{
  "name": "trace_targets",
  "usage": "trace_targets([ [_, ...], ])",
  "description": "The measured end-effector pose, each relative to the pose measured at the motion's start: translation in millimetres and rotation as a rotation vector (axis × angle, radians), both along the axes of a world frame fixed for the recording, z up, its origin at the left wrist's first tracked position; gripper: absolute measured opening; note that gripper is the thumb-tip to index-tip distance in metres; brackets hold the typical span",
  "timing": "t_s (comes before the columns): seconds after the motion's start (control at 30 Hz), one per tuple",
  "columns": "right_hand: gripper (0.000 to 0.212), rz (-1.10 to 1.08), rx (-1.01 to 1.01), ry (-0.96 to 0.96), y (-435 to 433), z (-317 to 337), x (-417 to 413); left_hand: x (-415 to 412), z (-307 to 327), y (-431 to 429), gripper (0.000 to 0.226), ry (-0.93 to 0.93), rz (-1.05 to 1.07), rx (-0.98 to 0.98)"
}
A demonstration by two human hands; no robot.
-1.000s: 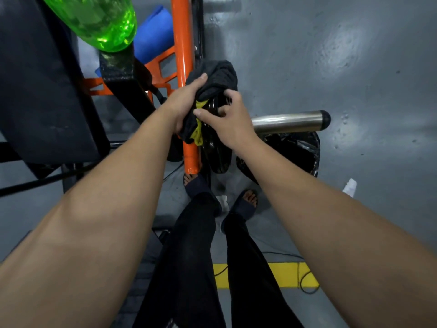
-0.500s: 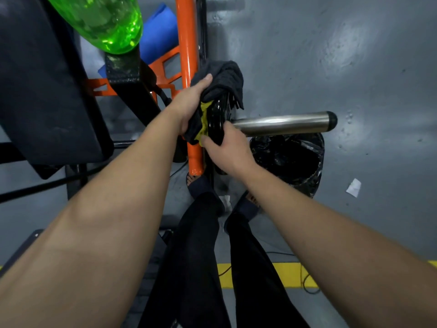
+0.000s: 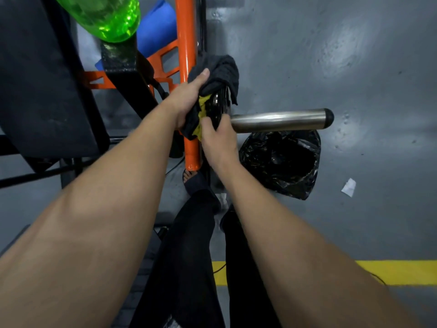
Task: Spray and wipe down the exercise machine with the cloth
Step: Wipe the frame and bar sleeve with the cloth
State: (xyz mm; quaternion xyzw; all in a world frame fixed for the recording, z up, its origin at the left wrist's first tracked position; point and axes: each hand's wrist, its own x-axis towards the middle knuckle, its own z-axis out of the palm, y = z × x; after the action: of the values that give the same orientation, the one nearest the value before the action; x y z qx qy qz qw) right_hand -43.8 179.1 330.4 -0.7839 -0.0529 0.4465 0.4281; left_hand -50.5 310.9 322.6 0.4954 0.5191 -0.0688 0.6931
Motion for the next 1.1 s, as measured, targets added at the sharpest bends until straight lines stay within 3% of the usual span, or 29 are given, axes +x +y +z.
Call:
trace_targets([
  [0.2,0.008,0.244,0.012,-0.071,-68.5,-17.0,-18.4,-0.6,-3.1,-1.4,0.056,0.001,0.056,-0.028],
  [0.3,0.034,0.194,-0.083,-0.249,-80.6,-16.3,2.0,-0.3,-5.9,-2.2,0.057,-0.003,0.059,-0.03],
  [0.43,0.018,0.123,-0.044,-0.281,-33.3,-5.3,53.2,0.7,-6.0,-0.8,0.048,-0.011,0.049,-0.045],
  [0.5,0.034,0.195,-0.01,-0.221,6.9,0.3,70.6,1.4,-4.5,-0.8,0.047,0.0,0.042,-0.049],
  [0.63,0.081,0.359,-0.173,-0.158,36.1,-9.6,74.2,-0.2,-6.4,1.0,0.056,0.009,0.059,-0.066],
  [0.77,0.075,0.258,-0.043,-0.117,8.9,-19.8,63.4,1.2,-1.8,-1.7,0.058,0.031,0.016,-0.015],
  [0.9,0.065,0.255,-0.019,-0.283,-11.3,-17.9,33.7,2.9,3.3,-3.4,0.045,0.053,-0.011,0.014],
  [1.0,0.054,0.349,-0.022,-0.396,-42.4,-15.9,13.0,3.7,5.8,-5.7,0.051,0.042,0.006,-0.015],
  [1.1,0.05,0.484,-0.132,-0.291,-62.1,-19.9,5.0,2.7,4.4,-4.1,0.065,0.051,0.001,-0.02],
])
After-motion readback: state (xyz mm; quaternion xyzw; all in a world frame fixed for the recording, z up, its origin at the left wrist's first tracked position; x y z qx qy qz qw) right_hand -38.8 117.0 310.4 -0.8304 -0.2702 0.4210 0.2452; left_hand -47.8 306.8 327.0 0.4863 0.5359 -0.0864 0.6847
